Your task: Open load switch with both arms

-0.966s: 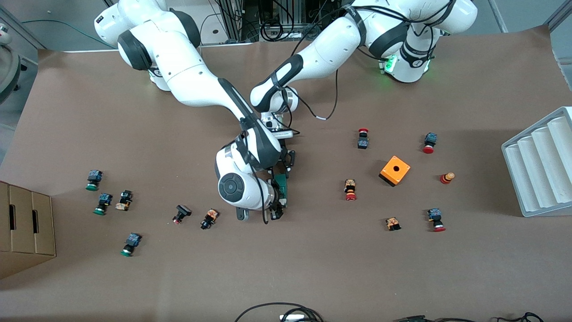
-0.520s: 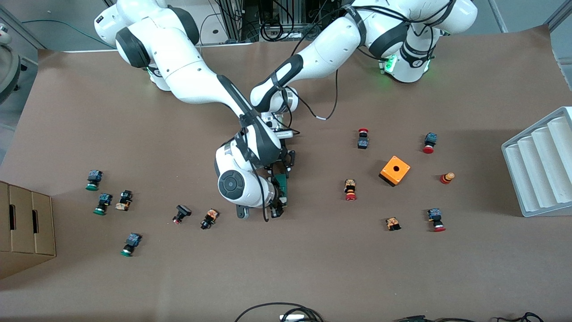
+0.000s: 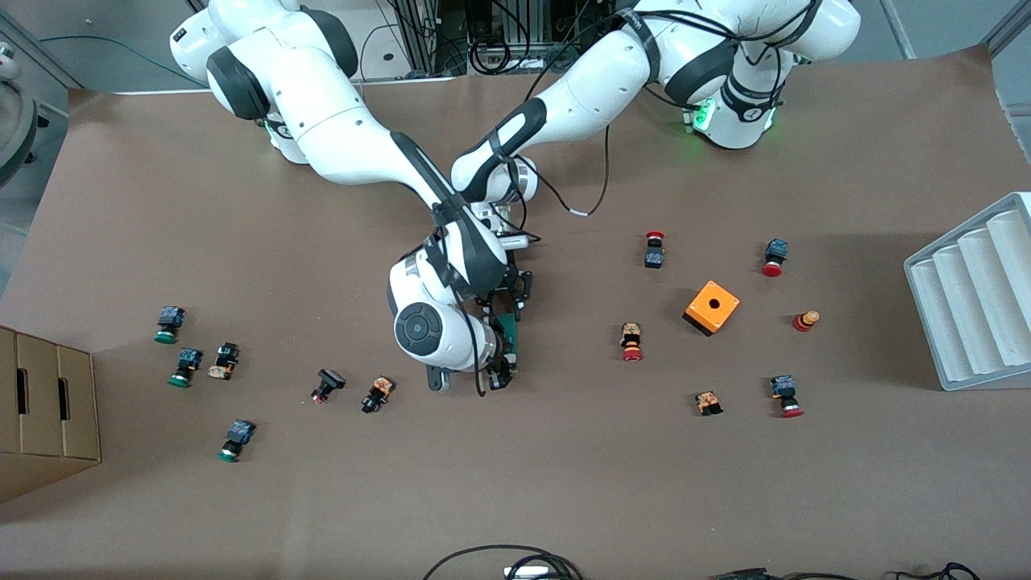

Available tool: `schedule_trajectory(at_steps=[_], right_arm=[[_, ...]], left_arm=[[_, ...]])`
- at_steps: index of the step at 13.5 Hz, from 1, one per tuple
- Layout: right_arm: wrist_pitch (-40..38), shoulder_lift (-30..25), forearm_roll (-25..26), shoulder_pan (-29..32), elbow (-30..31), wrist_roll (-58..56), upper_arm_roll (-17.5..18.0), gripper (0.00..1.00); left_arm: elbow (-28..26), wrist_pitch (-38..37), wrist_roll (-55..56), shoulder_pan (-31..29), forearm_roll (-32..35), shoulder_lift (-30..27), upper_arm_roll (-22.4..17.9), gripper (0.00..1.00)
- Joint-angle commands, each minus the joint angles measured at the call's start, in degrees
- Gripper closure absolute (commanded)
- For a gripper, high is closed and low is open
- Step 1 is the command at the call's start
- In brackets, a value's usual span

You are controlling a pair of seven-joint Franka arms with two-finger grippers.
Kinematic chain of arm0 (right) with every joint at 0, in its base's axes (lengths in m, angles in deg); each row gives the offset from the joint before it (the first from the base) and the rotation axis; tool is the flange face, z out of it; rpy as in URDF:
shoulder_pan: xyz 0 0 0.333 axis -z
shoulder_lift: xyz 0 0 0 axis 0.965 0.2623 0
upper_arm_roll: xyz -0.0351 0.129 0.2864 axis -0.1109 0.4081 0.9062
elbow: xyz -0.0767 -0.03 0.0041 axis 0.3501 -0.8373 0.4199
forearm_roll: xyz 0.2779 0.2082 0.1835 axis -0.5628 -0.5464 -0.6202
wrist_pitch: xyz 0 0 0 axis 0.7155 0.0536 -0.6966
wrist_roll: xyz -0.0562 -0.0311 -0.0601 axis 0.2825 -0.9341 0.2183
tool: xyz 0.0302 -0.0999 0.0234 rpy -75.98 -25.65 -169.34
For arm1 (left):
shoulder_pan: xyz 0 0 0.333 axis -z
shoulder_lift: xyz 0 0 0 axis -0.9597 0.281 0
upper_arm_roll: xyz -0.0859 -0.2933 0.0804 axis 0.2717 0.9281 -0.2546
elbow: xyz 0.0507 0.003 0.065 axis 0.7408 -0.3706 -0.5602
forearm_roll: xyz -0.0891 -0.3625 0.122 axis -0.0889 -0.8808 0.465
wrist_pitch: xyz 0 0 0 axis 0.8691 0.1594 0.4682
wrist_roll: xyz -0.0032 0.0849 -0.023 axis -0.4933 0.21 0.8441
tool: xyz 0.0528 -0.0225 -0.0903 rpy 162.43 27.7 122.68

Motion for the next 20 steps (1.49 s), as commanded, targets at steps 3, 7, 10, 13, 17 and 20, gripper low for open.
schedule_trajectory(at_steps=[3, 7, 10, 13, 17, 20], right_arm=[[-1.40, -3.22, 1.73, 0.37, 5.06, 0.57, 2.28, 0.61], [-1.49, -3.48, 2.61, 0.80, 5.42, 0.66, 3.33, 0.62], [-1.49, -3.92, 2.96, 0.89, 5.42, 0.66, 3.51, 0.62], [-2.02, -4.89, 2.96, 1.68, 5.42, 0.48, 3.51, 0.62], [-2.28, -5.33, 3.05, 1.68, 5.50, 0.40, 3.60, 0.62], [-2.20, -5.42, 3.66, 1.68, 6.21, 0.48, 3.95, 0.63]], left_arm=[[-0.14, -0.15, -0.29, 0.01, -0.60, -0.17, 0.20, 0.45], [-0.14, -0.15, -0.29, 0.01, -0.60, -0.17, 0.20, 0.45], [-0.14, -0.07, -0.29, 0.01, -0.60, -0.17, 0.20, 0.45], [-0.14, -0.07, -0.29, 0.01, -0.60, -0.08, 0.20, 0.45], [-0.14, -0.07, -0.29, 0.01, -0.60, -0.08, 0.20, 0.45], [-0.14, -0.07, -0.29, 0.01, -0.60, -0.08, 0.20, 0.45]])
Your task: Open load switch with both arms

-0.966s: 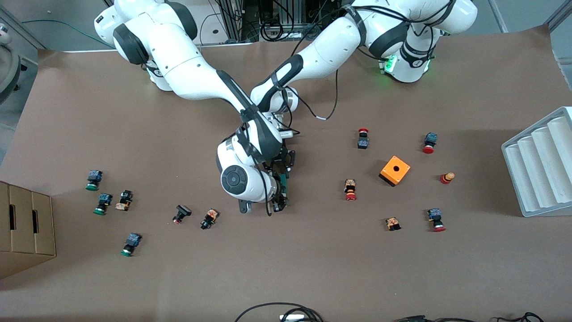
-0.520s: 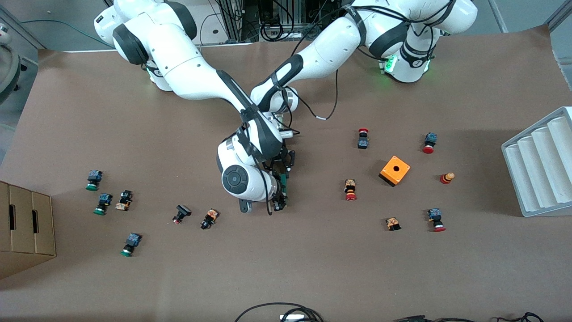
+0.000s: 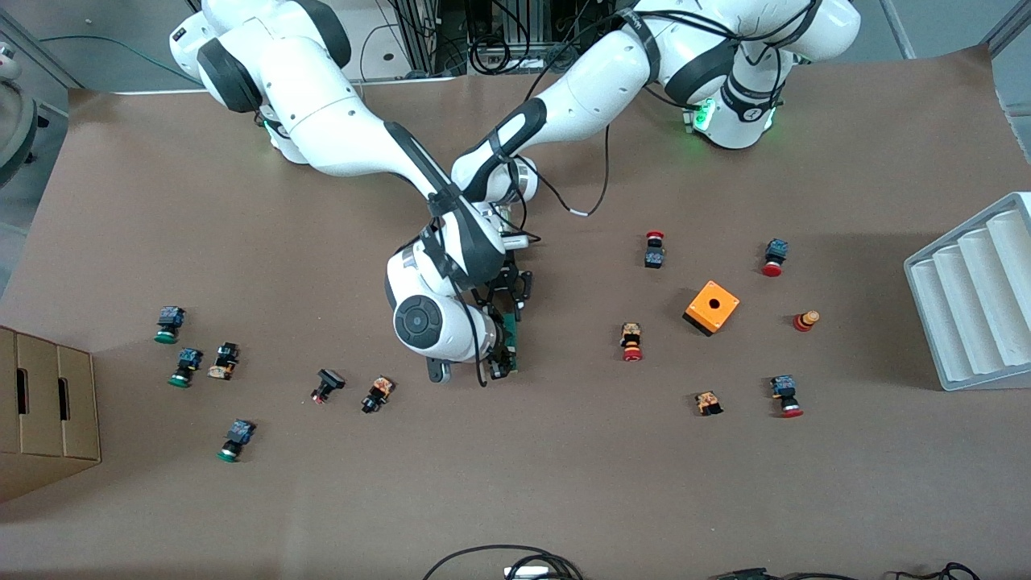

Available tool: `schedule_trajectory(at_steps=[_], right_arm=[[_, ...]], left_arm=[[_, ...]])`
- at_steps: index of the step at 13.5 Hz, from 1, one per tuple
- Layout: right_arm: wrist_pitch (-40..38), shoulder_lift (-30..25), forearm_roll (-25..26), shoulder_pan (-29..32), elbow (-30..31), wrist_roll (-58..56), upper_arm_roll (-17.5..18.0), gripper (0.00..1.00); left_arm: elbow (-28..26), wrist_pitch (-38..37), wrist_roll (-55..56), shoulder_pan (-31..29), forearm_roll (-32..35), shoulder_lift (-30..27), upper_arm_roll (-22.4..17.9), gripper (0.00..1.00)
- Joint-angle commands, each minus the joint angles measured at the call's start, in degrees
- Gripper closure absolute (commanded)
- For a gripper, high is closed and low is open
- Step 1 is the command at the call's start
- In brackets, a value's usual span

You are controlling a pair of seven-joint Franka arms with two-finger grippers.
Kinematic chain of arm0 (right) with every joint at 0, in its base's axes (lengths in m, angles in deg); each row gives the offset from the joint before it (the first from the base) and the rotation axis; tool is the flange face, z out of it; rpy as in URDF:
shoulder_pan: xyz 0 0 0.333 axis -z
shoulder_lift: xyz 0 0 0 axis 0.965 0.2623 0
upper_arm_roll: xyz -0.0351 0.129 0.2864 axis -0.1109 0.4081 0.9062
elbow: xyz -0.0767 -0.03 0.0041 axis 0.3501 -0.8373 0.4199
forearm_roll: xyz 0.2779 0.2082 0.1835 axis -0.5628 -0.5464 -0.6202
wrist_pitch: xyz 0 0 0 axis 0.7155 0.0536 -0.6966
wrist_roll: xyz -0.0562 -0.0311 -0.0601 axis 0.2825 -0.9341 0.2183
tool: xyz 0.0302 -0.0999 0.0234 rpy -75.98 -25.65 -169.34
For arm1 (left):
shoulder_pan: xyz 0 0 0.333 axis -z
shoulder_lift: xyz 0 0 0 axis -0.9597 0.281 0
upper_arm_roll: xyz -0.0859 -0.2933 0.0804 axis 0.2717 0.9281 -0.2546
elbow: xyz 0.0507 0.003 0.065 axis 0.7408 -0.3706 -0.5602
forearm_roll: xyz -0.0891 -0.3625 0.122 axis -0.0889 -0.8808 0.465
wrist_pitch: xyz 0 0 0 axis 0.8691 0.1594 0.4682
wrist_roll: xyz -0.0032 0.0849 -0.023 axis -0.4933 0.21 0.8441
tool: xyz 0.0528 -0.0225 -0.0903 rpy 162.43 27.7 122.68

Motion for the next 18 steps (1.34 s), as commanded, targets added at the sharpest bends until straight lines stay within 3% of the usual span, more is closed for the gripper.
schedule_trajectory(at_steps=[1, 8, 18], right_arm=[[-1.21, -2.65, 1.78, 0.70, 3.30, 0.50, 1.69, 0.67], [-0.51, -4.32, 4.85, 1.93, 6.46, 0.41, 4.06, 0.69], [1.43, -5.20, 6.17, 1.58, 9.36, 0.33, 4.15, 0.68]], left_arm=[[-0.09, -0.11, -0.27, 0.01, -0.59, -0.08, 0.20, 0.45], [-0.09, -0.11, -0.27, 0.01, -0.59, 0.00, 0.20, 0.45], [-0.09, -0.02, -0.36, 0.01, -0.59, 0.09, 0.20, 0.45]])
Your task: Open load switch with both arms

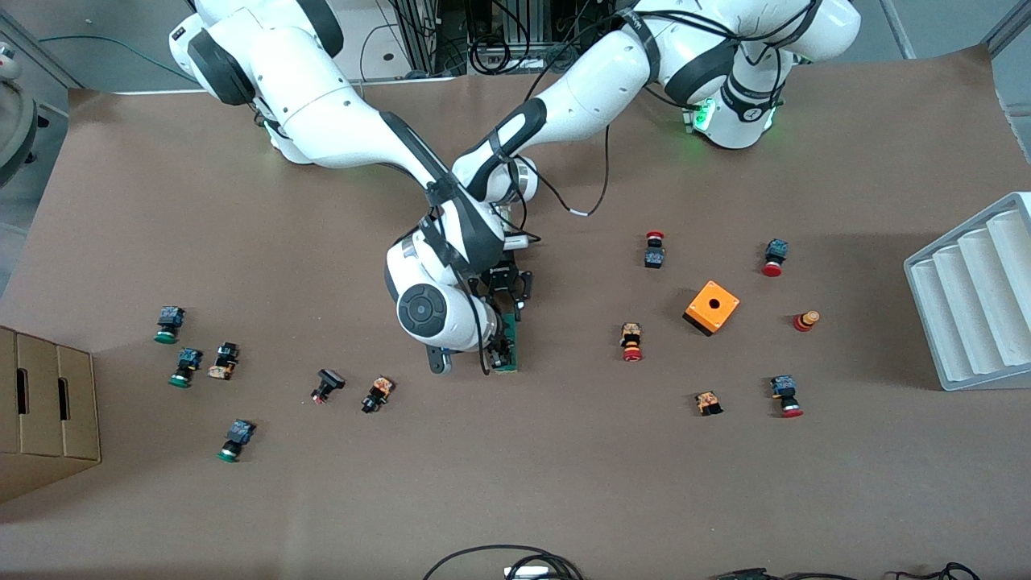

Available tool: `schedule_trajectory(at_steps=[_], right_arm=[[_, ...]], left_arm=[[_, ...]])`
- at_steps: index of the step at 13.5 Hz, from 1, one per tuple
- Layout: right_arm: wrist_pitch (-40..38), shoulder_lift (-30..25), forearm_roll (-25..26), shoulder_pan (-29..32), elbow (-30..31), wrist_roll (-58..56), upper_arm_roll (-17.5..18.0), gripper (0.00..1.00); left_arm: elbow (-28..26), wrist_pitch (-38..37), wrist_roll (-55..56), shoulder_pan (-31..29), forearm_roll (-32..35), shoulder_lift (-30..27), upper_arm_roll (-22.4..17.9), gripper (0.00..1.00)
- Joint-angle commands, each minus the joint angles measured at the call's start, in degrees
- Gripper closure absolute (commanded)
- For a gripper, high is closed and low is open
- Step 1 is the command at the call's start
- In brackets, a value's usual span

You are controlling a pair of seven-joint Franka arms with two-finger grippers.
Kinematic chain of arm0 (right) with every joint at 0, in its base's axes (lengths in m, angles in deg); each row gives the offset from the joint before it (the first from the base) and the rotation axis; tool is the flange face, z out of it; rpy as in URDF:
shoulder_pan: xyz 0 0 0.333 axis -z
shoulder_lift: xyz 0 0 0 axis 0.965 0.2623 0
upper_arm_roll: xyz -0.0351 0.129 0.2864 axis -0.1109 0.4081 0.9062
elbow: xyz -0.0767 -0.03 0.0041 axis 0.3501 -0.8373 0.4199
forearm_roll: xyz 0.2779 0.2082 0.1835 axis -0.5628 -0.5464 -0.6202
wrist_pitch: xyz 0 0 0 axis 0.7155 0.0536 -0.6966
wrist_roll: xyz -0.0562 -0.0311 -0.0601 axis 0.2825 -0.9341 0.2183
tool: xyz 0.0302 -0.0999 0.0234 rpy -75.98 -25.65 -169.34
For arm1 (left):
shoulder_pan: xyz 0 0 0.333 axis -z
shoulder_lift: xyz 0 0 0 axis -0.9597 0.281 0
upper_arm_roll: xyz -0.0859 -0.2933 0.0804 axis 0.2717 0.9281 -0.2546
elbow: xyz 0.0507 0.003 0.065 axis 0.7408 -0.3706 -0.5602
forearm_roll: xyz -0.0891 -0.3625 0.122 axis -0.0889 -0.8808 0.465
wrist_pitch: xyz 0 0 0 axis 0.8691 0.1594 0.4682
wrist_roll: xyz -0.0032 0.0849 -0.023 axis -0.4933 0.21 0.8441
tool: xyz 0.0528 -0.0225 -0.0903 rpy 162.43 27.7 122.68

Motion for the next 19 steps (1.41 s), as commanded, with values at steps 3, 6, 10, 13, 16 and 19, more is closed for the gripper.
schedule_trajectory(at_steps=[3, 6, 10, 13, 16, 19], right_arm=[[1.75, -2.12, 2.31, -0.09, 6.07, 0.27, 0.79, 0.68], [2.90, -2.91, 3.01, -0.09, 7.57, 0.09, 0.79, 0.68], [4.56, -2.91, 4.50, -0.09, 8.88, 0.36, 2.10, 0.68], [4.92, -2.91, 4.77, -0.17, 9.15, 0.36, 2.11, 0.68], [5.10, -2.83, 4.86, -0.26, 9.15, 0.36, 2.11, 0.68], [5.10, -2.91, 4.86, -0.26, 9.07, 0.36, 2.11, 0.68]], left_arm=[[-0.09, -0.05, -0.31, 0.01, -0.60, 0.08, 0.20, 0.45], [-0.09, -0.05, -0.31, 0.01, -0.60, 0.08, 0.20, 0.45], [-0.09, -0.05, -0.22, -0.08, -0.51, 0.17, 0.20, 0.45], [0.00, -0.05, -0.22, -0.16, -0.51, 0.17, 0.20, 0.45], [0.00, -0.05, -0.22, -0.43, -0.51, 0.17, 0.20, 0.45], [0.00, -0.05, -0.22, -0.43, -0.51, 0.17, 0.20, 0.45]])
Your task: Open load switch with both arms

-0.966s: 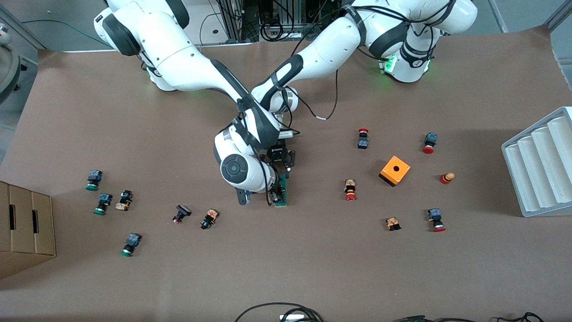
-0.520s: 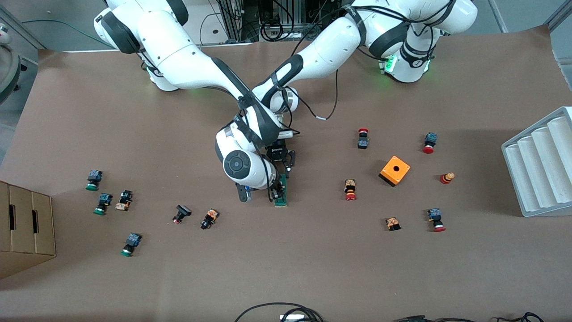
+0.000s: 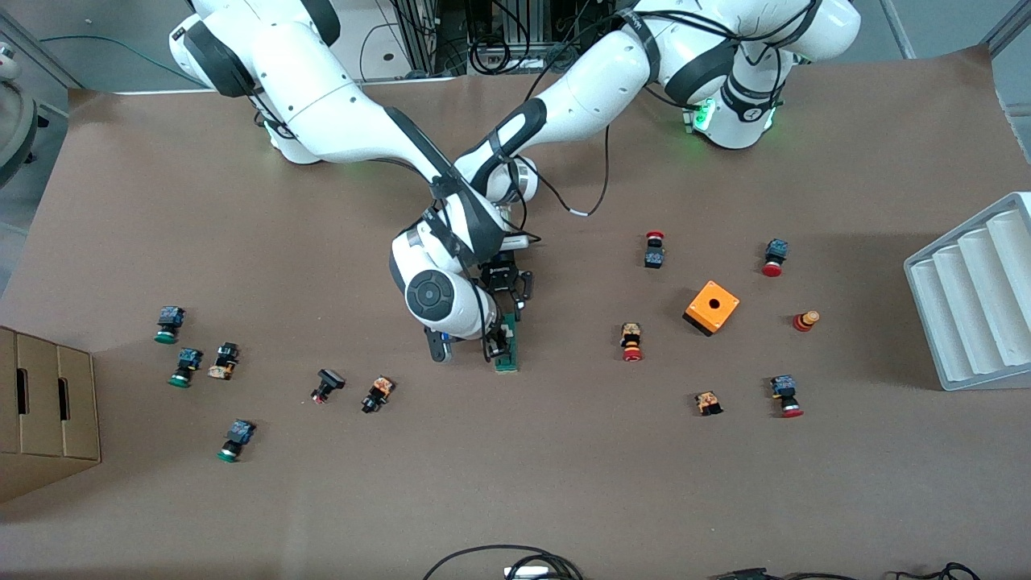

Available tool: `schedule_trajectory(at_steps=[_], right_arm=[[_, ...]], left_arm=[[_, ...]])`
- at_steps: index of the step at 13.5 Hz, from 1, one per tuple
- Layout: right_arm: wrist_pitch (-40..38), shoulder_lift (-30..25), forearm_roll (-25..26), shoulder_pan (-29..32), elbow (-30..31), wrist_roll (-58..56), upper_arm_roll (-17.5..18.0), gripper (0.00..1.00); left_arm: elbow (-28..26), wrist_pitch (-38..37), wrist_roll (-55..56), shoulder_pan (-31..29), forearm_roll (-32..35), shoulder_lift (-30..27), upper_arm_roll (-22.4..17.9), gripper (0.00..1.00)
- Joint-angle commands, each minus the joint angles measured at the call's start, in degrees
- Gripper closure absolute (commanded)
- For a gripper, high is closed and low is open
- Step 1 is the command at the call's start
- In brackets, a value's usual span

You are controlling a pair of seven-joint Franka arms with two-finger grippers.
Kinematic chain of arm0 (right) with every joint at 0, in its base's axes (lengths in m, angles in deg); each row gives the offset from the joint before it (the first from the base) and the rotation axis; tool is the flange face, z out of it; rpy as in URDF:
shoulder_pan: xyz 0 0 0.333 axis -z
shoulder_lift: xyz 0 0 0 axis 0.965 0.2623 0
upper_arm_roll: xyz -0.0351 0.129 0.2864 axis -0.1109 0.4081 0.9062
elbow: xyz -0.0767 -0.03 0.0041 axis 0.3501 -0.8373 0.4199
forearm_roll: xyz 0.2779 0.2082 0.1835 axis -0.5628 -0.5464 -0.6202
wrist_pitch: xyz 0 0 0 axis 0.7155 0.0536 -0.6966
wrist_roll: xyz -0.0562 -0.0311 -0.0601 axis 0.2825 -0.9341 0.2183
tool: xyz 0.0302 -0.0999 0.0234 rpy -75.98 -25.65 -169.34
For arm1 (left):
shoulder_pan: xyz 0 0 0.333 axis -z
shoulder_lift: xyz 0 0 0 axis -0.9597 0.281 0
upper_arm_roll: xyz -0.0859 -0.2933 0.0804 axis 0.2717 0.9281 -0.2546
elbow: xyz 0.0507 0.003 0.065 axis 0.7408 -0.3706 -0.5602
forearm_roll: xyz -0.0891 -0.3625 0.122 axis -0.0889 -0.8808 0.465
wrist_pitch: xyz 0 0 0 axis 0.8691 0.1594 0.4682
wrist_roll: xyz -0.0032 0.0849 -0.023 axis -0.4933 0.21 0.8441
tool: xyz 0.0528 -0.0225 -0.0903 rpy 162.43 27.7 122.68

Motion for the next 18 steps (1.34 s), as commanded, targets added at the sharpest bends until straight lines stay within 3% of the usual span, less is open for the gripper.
schedule_trajectory(at_steps=[1, 15, 18], right_arm=[[0.40, -0.78, 1.75, 0.15, 1.75, 0.62, 0.44, 0.68], [0.76, -1.57, 1.40, -0.11, 1.05, 0.97, 0.53, 0.69], [1.72, -1.57, 1.49, -0.11, 1.14, 0.97, 0.53, 0.74]], left_arm=[[0.01, -0.05, -0.20, -0.41, -0.51, 0.17, 0.20, 0.45], [0.01, -0.05, -0.29, -0.41, -0.51, 0.17, 0.20, 0.45], [0.09, -0.05, -0.29, -0.41, -0.51, 0.17, 0.20, 0.45]])
